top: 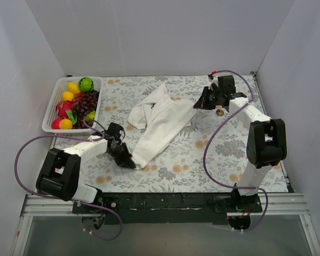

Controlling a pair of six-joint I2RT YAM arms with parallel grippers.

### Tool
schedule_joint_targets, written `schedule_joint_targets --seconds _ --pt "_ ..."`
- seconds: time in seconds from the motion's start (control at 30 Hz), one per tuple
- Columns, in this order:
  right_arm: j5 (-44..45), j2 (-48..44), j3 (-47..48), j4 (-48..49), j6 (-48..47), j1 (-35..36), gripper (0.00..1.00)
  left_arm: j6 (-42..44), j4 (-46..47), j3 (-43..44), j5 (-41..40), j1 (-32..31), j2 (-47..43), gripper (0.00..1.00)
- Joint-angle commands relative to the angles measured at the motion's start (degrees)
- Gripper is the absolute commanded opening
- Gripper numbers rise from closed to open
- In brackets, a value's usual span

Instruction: Pin the brooch onto the clothing

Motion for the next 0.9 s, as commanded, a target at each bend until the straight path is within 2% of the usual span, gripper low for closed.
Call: schedule_joint_targets --seconds 0.0,0.17,0.2,0.27,0.3,0.4,0.43,0.67,0.77,0.87 --pt "-2.4 -1.3 4.9 -2.0 -1.2 -0.2 0.01 2.8 -1.2 11.4 -5.6 0.0 -0.7 0.0" --pt "-4.7 -5.2 12.7 -4.3 -1.0 -0.3 0.01 8.1 -7.1 32.7 -10.0 0.4 3.1 0.0" --pt "-5.0 -5.9 15.6 -4.3 -0.7 -0.3 0.01 9.9 -7.9 41.0 -10.5 0.6 5.1 0.0" --pt "-5.2 -8.6 19.0 -4.4 -0.1 -0.2 0.01 11.7 -9.9 49.9 -10.6 1.9 7.4 0.0" --pt "-5.1 -9.5 22.1 -4.2 0.3 -0.3 0.01 13.1 -11.0 59.3 -10.8 2.4 9.9 0.0" --pt "-4.8 -13.4 26.2 -1.8 2.0 -0.3 0.01 15.3 -15.7 76.1 -11.8 4.6 16.2 0.0" --pt "-4.7 -15.5 28.0 -1.1 2.4 -0.2 0.01 16.7 -18.2 88.3 -13.1 5.3 17.6 0.0" --pt "-0.9 -26.0 31.2 7.6 4.9 -0.2 0.01 17.7 -5.2 95.5 -21.4 5.6 7.8 0.0" --pt "-1.1 -29.9 31.0 9.8 5.3 -0.2 0.01 19.1 -3.9 98.6 -21.2 5.5 4.7 0.0" --pt "-1.5 -33.9 28.8 12.5 6.4 -0.2 0.01 19.6 -2.7 97.4 -20.3 5.6 0.6 0.0"
